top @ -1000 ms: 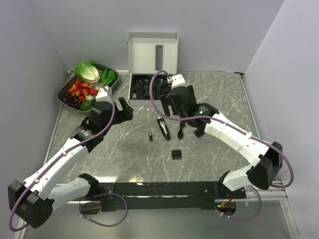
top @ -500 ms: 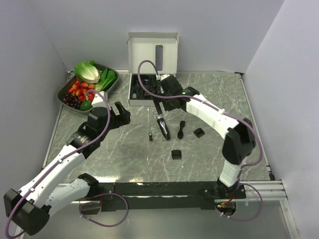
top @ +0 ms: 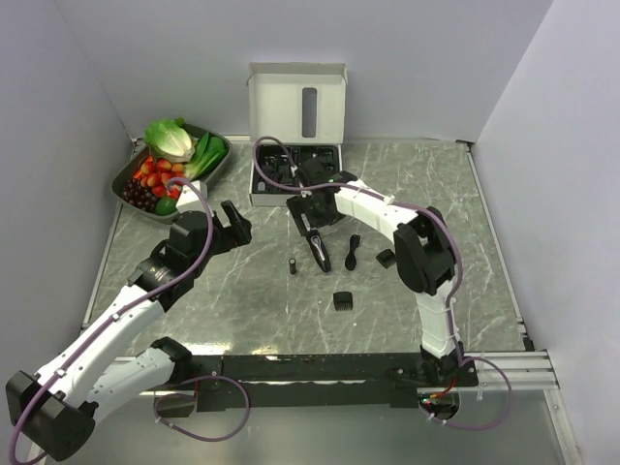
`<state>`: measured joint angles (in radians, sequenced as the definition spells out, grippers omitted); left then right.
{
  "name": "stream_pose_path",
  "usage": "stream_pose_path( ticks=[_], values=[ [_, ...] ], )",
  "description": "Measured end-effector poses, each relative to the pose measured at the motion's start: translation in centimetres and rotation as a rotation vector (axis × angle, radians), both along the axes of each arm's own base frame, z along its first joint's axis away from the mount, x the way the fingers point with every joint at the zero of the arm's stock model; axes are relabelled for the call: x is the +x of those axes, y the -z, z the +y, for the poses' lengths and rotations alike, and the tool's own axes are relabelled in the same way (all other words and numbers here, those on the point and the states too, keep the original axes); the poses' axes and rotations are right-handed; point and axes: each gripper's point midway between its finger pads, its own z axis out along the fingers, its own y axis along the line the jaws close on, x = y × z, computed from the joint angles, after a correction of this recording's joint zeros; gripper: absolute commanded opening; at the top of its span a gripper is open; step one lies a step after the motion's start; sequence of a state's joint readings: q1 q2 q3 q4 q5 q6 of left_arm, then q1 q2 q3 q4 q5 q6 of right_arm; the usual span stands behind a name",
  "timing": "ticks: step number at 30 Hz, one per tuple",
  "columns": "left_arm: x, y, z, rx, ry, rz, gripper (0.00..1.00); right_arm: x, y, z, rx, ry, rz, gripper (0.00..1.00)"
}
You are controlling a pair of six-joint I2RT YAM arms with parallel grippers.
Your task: Sort the hair-cutting tools
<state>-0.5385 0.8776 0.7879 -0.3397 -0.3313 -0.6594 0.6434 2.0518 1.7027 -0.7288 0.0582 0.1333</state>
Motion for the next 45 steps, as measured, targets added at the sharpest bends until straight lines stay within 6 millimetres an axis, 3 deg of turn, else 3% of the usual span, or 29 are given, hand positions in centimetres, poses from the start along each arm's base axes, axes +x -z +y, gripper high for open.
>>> stream_pose_path(
  ticks=[4, 13, 18, 21, 31, 35, 40, 45],
  values=[
    [0.0, 0.1, 0.1, 0.003, -0.003, 0.002, 0.97, -0.6, 1.8, 0.0, -0.014, -0.010, 0.050, 0.86],
    [0.0, 0.1, 0.1, 0.005, -0.006, 0.003, 0.97, -1.2, 3.3, 0.1, -0.022, -0.023, 0.097, 0.77],
    [0.0, 0.1, 0.1, 0.006, -0.007, 0.004, 0.97, -1.5, 4.5, 0.0, -0.040, -0.022, 0.126, 0.66],
    [0.0, 0.1, 0.1, 0.006, -0.007, 0.004, 0.97, -1.5, 4.5, 0.0, -0.035, -0.019, 0.128, 0.58],
    [0.1, 0.4, 0.1, 0.010, -0.007, 0.011, 0.97, -1.4, 4.5, -0.2, -0.044, -0.004, 0.126, 0.07],
    [0.1, 0.4, 0.1, 0.011, -0.007, 0.012, 0.97, -1.5, 4.4, -0.2, -0.049, 0.002, 0.126, 0.01],
    [0.1, 0.4, 0.1, 0.011, -0.009, 0.011, 0.97, -2.1, 4.0, 0.0, -0.059, 0.007, 0.125, 0.00],
    [0.1, 0.5, 0.4, 0.015, -0.025, 0.015, 0.97, -2.8, 0.7, 0.2, -0.026, 0.024, 0.087, 0.00]
  ],
)
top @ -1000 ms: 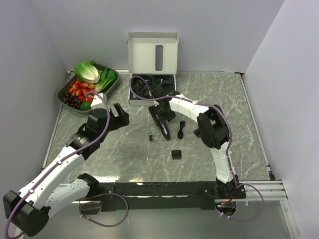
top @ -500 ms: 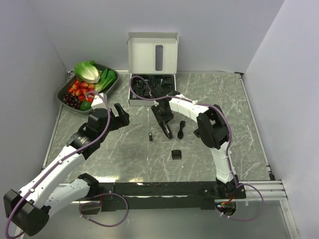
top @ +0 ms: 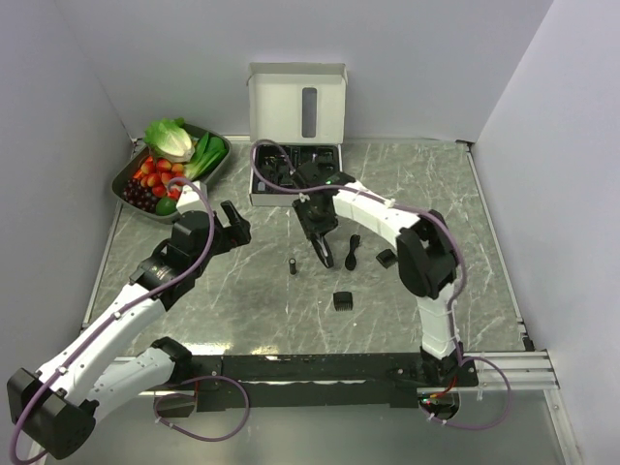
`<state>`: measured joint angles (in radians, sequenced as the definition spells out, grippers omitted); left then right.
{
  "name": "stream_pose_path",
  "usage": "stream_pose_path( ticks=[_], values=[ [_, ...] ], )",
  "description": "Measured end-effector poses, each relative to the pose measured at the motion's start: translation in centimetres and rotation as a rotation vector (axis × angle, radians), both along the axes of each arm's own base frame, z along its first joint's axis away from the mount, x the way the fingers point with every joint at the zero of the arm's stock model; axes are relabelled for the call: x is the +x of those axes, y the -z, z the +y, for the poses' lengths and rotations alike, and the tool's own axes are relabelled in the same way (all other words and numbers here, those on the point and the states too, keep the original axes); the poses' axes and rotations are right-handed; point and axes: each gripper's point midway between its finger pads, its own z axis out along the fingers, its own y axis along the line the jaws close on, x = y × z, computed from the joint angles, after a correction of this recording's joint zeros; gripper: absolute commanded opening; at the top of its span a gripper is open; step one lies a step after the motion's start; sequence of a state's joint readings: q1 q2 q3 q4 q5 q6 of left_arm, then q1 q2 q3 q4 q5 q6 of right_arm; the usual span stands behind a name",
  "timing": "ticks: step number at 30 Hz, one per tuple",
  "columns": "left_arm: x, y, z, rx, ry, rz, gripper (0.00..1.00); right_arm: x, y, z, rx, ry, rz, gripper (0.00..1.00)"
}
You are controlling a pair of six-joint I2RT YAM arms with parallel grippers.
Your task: Sort the hair-cutting tools
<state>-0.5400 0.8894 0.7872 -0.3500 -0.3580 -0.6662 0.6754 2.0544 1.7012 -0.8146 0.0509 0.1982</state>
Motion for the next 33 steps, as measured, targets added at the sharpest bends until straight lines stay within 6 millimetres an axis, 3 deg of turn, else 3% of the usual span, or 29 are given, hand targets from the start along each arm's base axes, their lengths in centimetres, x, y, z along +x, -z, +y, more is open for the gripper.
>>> stream_pose_path(
  ticks=[4, 10, 14, 17, 27, 33],
  values=[
    [-0.1, 0.1, 0.1, -0.002, -0.004, -0.001, 0.97, 0.5, -5.5, 0.2, 0.055, 0.038, -0.092, 0.00],
    [-0.3, 0.4, 0.2, -0.001, -0.009, 0.007, 0.97, 4.2, -14.0, 1.8, 0.178, 0.141, -0.279, 0.00],
    [-0.4, 0.8, 0.2, -0.005, -0.013, 0.017, 0.97, 6.9, -17.3, 2.9, 0.241, 0.211, -0.375, 0.00],
    [-0.5, 1.2, 0.2, -0.009, -0.016, 0.028, 0.97, 8.6, -16.8, 3.0, 0.252, 0.265, -0.399, 0.00],
    [-0.6, 2.0, 0.2, -0.009, -0.016, 0.042, 0.97, 14.2, -10.2, 2.4, 0.211, 0.390, -0.420, 0.00],
    [-0.3, 2.2, 0.0, -0.005, -0.016, 0.046, 0.97, 16.9, -8.6, 2.3, 0.232, 0.417, -0.458, 0.00]
  ],
)
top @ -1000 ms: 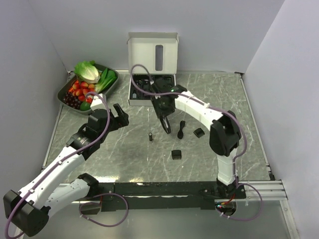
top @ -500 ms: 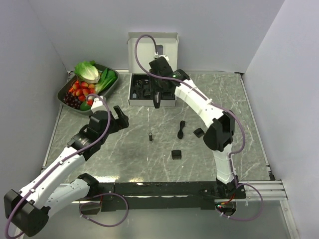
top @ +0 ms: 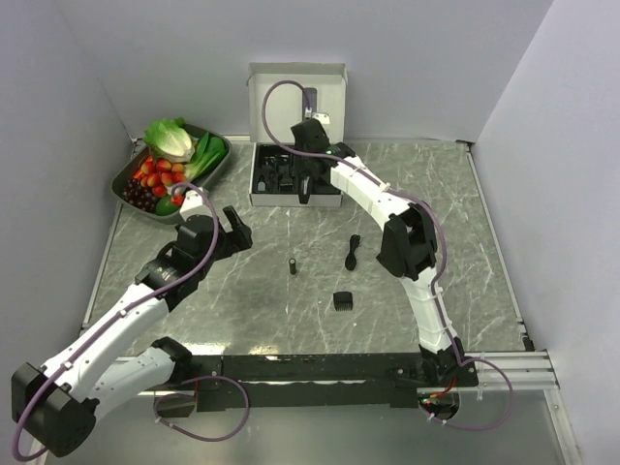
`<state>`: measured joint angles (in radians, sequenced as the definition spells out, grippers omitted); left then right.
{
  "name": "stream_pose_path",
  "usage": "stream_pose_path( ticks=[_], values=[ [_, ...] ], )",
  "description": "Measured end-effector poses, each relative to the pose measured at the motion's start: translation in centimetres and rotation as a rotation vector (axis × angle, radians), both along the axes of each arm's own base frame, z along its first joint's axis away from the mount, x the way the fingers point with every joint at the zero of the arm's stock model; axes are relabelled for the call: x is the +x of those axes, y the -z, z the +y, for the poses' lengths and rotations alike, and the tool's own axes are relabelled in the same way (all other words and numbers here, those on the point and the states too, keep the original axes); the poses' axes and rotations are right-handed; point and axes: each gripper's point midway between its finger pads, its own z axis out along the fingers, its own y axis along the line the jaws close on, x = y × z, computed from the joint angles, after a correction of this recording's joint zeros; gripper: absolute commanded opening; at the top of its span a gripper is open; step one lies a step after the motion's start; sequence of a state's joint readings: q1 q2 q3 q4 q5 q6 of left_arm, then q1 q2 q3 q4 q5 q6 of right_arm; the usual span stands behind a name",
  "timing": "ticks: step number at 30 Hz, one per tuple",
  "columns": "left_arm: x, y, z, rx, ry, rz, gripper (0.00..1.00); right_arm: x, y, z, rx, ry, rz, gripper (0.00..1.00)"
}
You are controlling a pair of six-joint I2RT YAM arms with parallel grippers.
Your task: Sort the hair-cutting tools
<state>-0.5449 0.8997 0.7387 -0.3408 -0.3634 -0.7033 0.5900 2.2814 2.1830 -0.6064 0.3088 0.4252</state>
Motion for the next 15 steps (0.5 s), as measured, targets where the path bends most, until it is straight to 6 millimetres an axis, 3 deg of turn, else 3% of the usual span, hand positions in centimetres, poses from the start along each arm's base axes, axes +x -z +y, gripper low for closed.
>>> stream_pose_path(
  ticks=[5, 15],
  values=[
    [0.2, 0.9, -0.1, 0.017, 0.001, 0.025, 0.97, 2.6, -0.1, -0.4, 0.034, 0.013, -0.033, 0.00],
    [0.5, 2.1, -0.3, 0.039, 0.001, 0.060, 0.97, 6.8, -2.5, -1.6, 0.106, 0.026, -0.127, 0.00]
  ],
)
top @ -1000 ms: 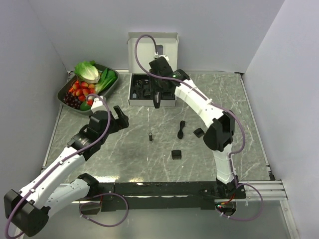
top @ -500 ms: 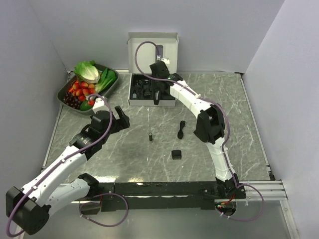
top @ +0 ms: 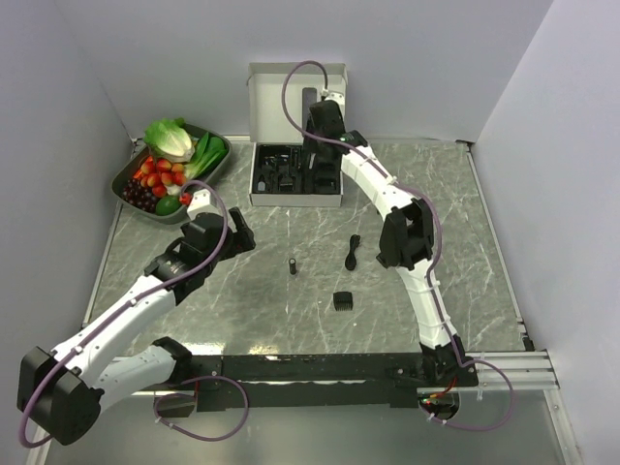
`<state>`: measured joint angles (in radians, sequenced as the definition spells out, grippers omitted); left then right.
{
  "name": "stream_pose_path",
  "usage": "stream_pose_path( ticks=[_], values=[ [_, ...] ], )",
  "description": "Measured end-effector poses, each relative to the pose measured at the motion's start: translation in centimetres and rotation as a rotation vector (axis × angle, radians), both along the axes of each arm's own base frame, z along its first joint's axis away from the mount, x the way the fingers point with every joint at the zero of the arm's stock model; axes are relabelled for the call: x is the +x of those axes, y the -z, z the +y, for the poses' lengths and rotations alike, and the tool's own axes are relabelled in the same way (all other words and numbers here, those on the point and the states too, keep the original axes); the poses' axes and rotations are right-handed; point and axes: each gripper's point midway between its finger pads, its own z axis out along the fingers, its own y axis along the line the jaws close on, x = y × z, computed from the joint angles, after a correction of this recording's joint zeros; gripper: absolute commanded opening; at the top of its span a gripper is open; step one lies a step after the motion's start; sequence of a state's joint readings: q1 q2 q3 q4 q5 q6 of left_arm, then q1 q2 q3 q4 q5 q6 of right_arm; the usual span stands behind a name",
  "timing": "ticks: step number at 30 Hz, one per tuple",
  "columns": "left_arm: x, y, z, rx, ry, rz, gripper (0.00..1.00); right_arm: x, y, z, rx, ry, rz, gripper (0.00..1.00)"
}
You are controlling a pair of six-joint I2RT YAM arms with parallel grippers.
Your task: Sort the hair-cutting tools
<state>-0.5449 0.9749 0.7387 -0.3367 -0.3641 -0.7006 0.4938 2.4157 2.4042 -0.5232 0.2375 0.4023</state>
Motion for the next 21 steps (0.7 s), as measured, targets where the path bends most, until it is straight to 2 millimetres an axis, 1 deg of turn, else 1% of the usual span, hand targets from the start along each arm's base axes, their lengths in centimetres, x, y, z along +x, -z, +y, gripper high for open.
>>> stream_pose_path(
  ticks=[2, 14, 16, 21],
  values=[
    [0.0, 0.2, 0.0, 0.003, 0.000, 0.006, 0.97, 0.5, 0.3, 0.0, 0.003, -0.001, -0.007, 0.00],
    [0.1, 0.4, -0.1, 0.008, -0.001, 0.012, 0.97, 0.4, 6.3, 0.9, -0.046, -0.032, 0.079, 0.00],
    [0.1, 0.4, -0.1, 0.008, -0.001, 0.012, 0.97, 0.1, 6.9, 0.9, -0.065, -0.041, 0.092, 0.00],
    [0.1, 0.5, -0.1, 0.007, -0.001, 0.012, 0.97, -0.1, 6.9, 1.0, -0.100, -0.045, 0.086, 0.00]
  ],
)
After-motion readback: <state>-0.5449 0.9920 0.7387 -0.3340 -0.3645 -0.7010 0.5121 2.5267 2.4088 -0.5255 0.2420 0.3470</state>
